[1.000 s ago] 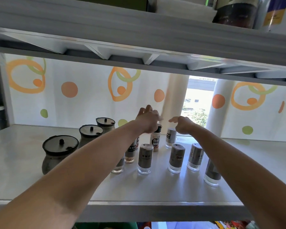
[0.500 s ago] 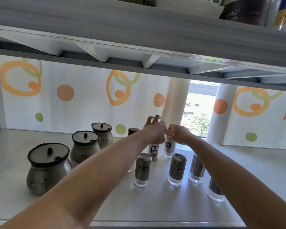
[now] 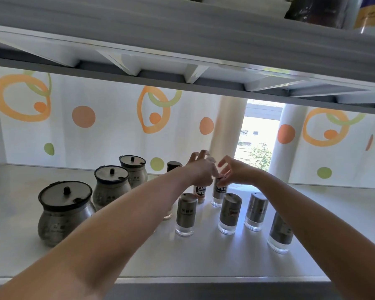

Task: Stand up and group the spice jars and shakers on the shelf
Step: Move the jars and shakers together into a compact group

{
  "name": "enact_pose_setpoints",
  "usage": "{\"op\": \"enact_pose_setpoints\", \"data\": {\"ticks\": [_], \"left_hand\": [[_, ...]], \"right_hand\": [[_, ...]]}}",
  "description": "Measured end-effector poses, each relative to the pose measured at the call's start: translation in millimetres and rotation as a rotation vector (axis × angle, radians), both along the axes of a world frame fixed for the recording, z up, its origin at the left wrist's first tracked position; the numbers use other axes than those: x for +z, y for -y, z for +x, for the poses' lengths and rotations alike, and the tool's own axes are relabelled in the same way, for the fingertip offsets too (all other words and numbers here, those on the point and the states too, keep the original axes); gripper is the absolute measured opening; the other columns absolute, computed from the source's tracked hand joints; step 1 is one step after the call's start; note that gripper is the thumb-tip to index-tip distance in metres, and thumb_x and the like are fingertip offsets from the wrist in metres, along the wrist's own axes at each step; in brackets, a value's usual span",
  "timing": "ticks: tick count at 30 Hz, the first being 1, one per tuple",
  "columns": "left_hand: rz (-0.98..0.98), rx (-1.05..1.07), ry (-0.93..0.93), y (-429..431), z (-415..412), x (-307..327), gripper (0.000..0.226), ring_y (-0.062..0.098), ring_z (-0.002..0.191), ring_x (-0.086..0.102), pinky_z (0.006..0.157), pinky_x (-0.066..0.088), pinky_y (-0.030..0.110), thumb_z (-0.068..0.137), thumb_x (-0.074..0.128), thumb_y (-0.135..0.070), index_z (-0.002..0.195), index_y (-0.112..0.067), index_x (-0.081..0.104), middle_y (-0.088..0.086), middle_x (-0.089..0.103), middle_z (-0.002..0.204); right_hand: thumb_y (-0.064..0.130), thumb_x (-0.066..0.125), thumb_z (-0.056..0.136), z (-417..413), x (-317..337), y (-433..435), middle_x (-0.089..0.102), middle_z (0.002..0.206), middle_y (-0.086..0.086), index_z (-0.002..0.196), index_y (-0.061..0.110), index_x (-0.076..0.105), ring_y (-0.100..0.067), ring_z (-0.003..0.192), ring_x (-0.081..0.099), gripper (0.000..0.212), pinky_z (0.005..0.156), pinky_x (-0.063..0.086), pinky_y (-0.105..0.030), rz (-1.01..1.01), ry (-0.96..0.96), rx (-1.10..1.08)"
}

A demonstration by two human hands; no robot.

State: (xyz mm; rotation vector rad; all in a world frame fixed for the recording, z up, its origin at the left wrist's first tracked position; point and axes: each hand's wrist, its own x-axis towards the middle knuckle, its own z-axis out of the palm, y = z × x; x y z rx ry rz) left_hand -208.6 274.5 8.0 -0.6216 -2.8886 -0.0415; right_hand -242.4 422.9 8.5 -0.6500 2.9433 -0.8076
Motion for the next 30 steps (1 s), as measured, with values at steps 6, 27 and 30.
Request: {"op": "enact_pose_setpoints", "data": {"ticks": [6, 27, 30], "left_hand": [[0.075, 0.012, 0.065, 2.7, 3.3, -0.6, 0.061, 0.022, 0.142, 0.005, 0.113, 0.005, 0.034, 0.085, 0.037, 0.001, 0.129, -0.035, 0.056, -0.002, 0.033, 0.149], [-0.046, 0.040, 0.063, 7.7, 6.3, -4.6, 0.066, 0.021, 0.146, -0.016, 0.118, -0.008, 0.042, 0.087, 0.036, -0.004, 0.138, -0.046, 0.038, -0.001, 0.003, 0.161], [-0.074, 0.037, 0.038, 14.1, 7.5, -1.0, 0.060, 0.018, 0.146, -0.019, 0.117, -0.011, 0.043, 0.092, 0.041, -0.015, 0.143, -0.044, 0.029, -0.001, -0.007, 0.161]], "right_hand": [[0.004, 0.073, 0.075, 0.2, -3.1, -0.5, 0.065, 0.107, -0.017, 0.107, 0.007, 0.048, -0.022, 0.089, 0.060, 0.040, 0.081, 0.051, -0.032, -0.013, -0.038, -0.017], [0.000, 0.069, 0.078, 16.7, -6.9, -0.5, 0.060, 0.121, -0.017, 0.124, 0.003, 0.045, -0.022, 0.098, 0.058, 0.052, 0.082, 0.049, -0.027, 0.006, -0.017, -0.023], [0.010, 0.071, 0.079, 20.8, -1.0, -1.5, 0.055, 0.131, -0.013, 0.130, 0.007, 0.045, -0.025, 0.117, 0.054, 0.057, 0.094, 0.043, -0.030, 0.046, -0.029, -0.028]]}}
